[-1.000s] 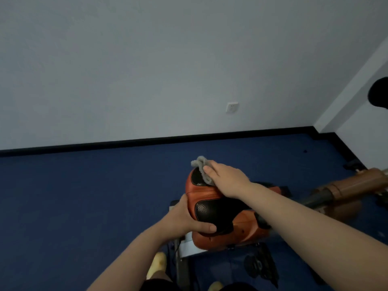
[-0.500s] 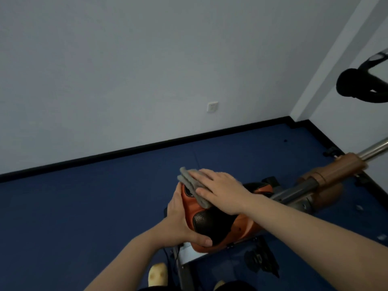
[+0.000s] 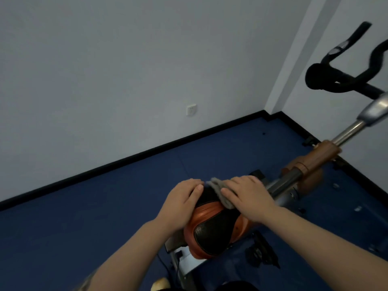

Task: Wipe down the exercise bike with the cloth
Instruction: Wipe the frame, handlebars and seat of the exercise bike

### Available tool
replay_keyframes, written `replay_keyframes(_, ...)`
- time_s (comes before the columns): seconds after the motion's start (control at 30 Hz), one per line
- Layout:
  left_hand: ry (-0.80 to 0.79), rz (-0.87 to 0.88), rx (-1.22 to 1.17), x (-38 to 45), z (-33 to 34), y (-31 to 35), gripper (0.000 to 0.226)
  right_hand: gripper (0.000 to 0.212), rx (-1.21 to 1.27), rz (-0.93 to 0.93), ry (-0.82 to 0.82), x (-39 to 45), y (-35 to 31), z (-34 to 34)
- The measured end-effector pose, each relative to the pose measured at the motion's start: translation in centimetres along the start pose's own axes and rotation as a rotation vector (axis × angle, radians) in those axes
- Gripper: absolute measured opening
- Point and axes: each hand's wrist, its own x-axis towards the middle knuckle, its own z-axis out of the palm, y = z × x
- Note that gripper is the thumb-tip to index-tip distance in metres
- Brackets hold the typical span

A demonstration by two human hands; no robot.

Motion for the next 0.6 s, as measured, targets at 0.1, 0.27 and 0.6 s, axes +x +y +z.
replay_keyframes(0.1,-0.136,0.021,0.262,2.4,0.1,0.1,0.037,0.044,0.044,0.19,0.045,-1.0,2.5,0.6)
replay_keyframes(0.27,-0.302,0.057,0.452,4.4,0.1,-0.3,0.04,0.052,0.326,0.515,0.145,-2.1,-0.3,1.9)
replay_keyframes(0.6,-0.193,0.067,0.339,4.3,0.3,-1.3,0.032,0.067,0.548,0.907,0.139,-1.3,-5.2,1.1)
